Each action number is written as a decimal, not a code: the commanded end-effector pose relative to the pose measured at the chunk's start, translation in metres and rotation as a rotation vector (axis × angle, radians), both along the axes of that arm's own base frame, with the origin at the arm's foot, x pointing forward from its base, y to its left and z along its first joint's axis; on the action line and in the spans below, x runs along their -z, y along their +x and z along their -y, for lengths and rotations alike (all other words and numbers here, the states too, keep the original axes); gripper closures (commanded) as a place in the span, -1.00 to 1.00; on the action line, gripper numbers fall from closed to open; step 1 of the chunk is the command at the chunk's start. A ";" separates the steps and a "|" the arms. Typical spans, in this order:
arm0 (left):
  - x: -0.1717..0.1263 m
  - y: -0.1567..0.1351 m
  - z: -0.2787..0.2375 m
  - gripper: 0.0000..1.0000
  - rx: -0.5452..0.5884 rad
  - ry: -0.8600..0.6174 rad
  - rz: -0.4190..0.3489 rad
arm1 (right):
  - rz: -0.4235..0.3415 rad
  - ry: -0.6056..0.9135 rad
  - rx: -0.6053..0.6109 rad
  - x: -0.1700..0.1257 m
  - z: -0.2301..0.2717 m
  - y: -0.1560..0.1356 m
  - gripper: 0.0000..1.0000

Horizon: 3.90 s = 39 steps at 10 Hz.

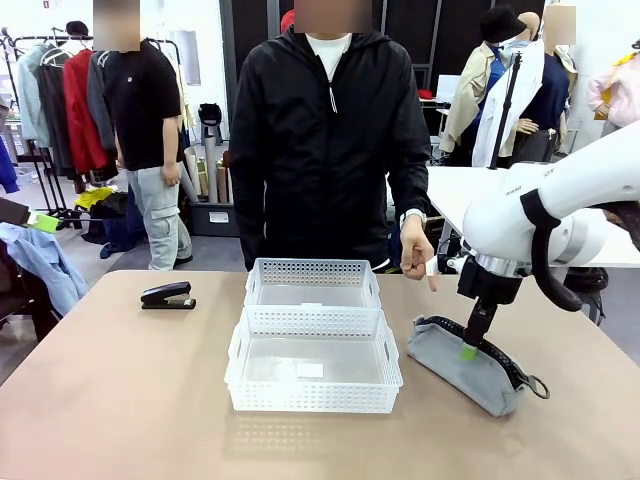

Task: Distribute items into two baskets.
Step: Pick up the Pencil pouch that the person points to.

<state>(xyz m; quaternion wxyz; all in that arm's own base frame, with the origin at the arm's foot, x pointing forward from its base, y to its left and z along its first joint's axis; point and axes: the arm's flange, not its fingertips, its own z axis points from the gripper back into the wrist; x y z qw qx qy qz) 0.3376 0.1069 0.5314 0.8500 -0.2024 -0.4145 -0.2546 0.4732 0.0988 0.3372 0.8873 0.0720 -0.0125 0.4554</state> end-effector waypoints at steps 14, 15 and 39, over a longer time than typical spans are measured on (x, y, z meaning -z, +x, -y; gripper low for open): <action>0.000 0.001 0.000 -1.00 0.010 -0.009 0.008 | -0.018 -0.014 0.028 0.008 -0.001 0.001 1.00; 0.000 0.001 0.000 -1.00 0.010 -0.009 0.008 | -0.018 -0.015 0.029 0.008 -0.001 0.002 1.00; 0.000 0.001 0.000 -1.00 0.010 -0.009 0.008 | 0.227 -0.058 -0.079 -0.252 0.008 -0.025 1.00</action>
